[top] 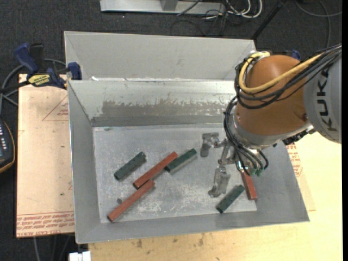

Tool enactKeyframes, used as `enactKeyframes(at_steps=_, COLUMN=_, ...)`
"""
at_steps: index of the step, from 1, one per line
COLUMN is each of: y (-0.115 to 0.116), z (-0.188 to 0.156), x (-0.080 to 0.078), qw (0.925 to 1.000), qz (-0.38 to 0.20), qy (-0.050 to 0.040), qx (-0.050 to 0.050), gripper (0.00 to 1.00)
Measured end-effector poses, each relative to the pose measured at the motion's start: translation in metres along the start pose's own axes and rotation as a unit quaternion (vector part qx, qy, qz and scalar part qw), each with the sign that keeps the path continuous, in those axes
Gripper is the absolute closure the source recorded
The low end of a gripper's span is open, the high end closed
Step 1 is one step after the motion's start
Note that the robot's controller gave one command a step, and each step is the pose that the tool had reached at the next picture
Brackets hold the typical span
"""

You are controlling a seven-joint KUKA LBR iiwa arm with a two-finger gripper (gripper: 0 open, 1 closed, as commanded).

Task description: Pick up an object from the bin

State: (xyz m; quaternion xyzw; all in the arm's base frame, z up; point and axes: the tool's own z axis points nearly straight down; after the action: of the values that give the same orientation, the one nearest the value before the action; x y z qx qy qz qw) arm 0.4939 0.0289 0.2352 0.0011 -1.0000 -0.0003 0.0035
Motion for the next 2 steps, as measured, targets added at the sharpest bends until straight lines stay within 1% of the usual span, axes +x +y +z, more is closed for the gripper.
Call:
enactKeyframes(at_steps=1, y=0.013, z=0.166, x=-0.063, qw=0.9996, qz=-0.026, qy=-0.008, qx=0.0, gripper=0.0)
enactKeyframes(at_steps=2, y=0.082, z=0.144, x=-0.096, qw=0.9989, qz=0.047, qy=-0.0064, qx=-0.002, gripper=0.0)
